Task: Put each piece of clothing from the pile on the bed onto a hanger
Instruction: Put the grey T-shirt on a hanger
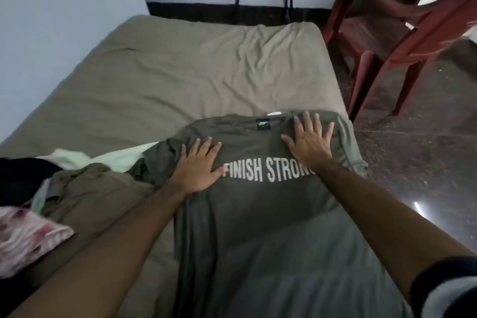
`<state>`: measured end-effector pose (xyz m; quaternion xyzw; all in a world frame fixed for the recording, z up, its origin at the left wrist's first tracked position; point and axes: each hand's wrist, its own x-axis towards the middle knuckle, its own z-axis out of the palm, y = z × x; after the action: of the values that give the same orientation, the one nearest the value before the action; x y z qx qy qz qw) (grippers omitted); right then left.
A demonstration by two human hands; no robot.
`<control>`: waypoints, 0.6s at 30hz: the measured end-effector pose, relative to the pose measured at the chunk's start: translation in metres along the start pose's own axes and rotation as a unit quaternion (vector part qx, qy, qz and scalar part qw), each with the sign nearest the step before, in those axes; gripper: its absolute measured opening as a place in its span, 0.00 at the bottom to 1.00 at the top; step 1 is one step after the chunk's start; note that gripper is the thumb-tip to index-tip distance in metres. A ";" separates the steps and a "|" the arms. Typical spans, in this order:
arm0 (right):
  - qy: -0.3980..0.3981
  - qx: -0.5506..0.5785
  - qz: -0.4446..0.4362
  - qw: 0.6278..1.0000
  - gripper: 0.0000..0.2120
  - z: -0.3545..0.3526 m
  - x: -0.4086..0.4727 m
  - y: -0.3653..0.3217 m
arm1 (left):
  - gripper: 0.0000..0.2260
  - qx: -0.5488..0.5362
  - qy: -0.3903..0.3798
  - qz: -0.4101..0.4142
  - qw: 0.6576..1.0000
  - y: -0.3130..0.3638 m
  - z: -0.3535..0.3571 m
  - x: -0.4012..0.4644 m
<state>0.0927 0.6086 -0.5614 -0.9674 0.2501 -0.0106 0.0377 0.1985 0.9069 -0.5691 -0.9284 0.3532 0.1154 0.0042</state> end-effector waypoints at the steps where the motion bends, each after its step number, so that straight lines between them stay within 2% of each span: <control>1: 0.005 0.009 -0.053 0.999 0.34 -0.003 -0.014 -0.014 | 0.32 0.000 -0.021 0.011 1.000 0.000 -0.013 -0.009; 2: 0.008 0.021 -0.113 0.993 0.32 -0.006 -0.032 -0.030 | 0.30 0.001 -0.029 0.025 0.999 0.000 -0.025 -0.023; 4: 0.003 0.054 -0.219 0.974 0.29 -0.018 -0.074 -0.072 | 0.23 0.005 0.014 0.034 0.999 -0.007 -0.047 -0.076; 8: -0.014 0.165 -0.363 0.917 0.25 -0.045 -0.166 -0.167 | 0.23 0.036 0.202 0.005 0.979 -0.036 -0.073 -0.249; 10: -0.009 0.219 -0.431 0.875 0.22 -0.060 -0.217 -0.214 | 0.19 0.048 0.267 -0.035 0.962 -0.055 -0.084 -0.345; 13: 0.011 0.265 -0.526 0.808 0.12 -0.087 -0.292 -0.281 | 0.11 0.020 0.338 -0.165 0.926 -0.093 -0.085 -0.479; 15: -0.014 0.272 -0.589 0.761 0.07 -0.104 -0.340 -0.320 | 0.14 0.001 0.299 -0.259 0.918 -0.117 -0.069 -0.553; 18: -0.094 0.209 -0.682 0.695 0.06 -0.110 -0.403 -0.376 | 0.28 -0.027 0.124 -0.371 0.920 -0.141 -0.029 -0.633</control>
<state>-0.0826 1.1241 -0.4227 -0.8358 -0.4916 0.0052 0.2443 -0.1610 1.4251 -0.4139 -0.9995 -0.0219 -0.0015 -0.0220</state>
